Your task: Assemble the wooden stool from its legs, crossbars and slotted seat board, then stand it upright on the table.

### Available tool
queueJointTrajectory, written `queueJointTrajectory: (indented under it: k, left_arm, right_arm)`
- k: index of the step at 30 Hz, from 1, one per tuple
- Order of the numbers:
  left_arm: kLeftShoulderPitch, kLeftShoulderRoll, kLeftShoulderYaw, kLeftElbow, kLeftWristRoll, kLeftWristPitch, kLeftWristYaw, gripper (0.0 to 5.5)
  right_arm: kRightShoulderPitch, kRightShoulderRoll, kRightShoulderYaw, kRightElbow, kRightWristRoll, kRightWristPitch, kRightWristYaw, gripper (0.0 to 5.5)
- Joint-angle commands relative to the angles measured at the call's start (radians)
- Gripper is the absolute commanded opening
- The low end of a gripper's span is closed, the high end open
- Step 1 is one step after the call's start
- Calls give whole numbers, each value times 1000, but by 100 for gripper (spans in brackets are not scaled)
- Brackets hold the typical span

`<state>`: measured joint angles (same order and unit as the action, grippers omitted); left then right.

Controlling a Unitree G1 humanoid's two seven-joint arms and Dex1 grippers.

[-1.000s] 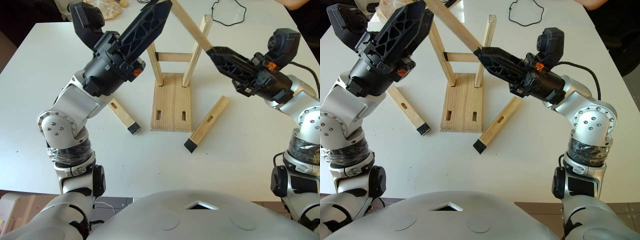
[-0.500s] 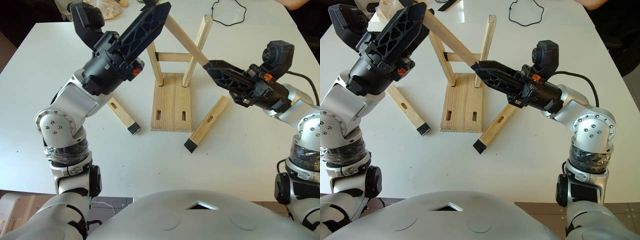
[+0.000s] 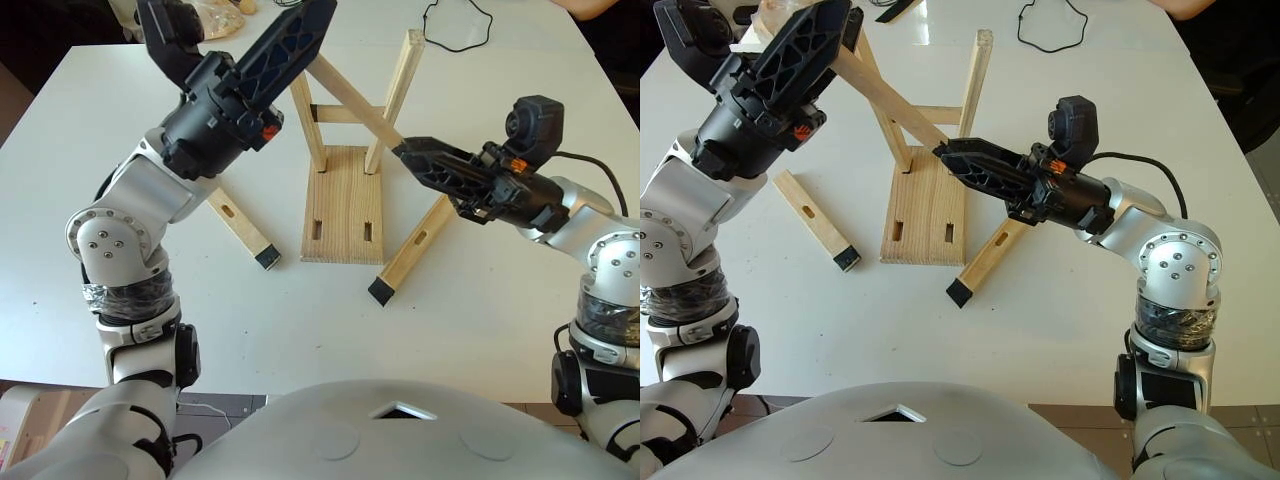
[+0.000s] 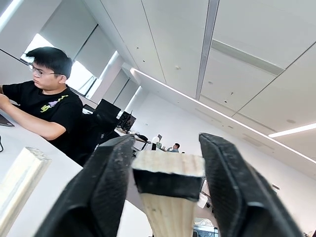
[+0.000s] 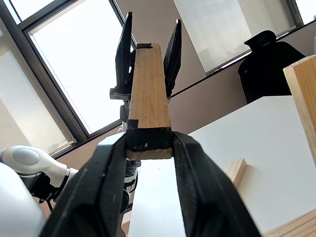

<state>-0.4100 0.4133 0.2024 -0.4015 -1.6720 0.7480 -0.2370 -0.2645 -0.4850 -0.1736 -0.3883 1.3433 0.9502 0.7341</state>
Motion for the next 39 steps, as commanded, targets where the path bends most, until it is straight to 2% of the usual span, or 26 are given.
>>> queueJointTrajectory:
  k: [1,4,11,15,16,21,24,27,30,35,39]
  left_arm:
    - [-14,14,4,-3,13,-2,-22,171]
    - [-12,16,5,-8,17,-3,-33,133]
    - [-6,13,14,-10,36,-21,-45,133]
    - [0,11,11,8,87,-34,-40,133]
    - [5,12,13,12,98,-37,-38,133]
    - [23,25,34,48,195,-57,-46,133]
    - [32,72,46,73,305,-72,-112,133]
    - [103,219,55,117,547,-133,-251,133]
    - [197,349,72,276,793,-240,-345,133]
    - [274,401,88,379,937,-328,-487,133]
    - [289,375,91,405,995,-410,-580,133]
  right_arm:
    - [3,-6,6,1,26,12,-16,136]
    - [-3,-7,5,8,42,11,-27,136]
    - [6,-12,6,13,59,13,-47,136]
    - [-4,-5,27,31,-76,-70,-28,136]
    - [-9,0,31,45,-110,-93,-23,172]
    - [16,-3,61,127,-263,-157,-6,251]
    - [12,13,49,183,-327,-189,-29,290]
    - [-10,23,57,222,-424,-242,-67,290]
    - [20,31,98,210,-502,-279,-66,290]
    - [124,9,204,159,-646,-359,-13,290]
    - [111,31,204,182,-681,-376,-20,290]
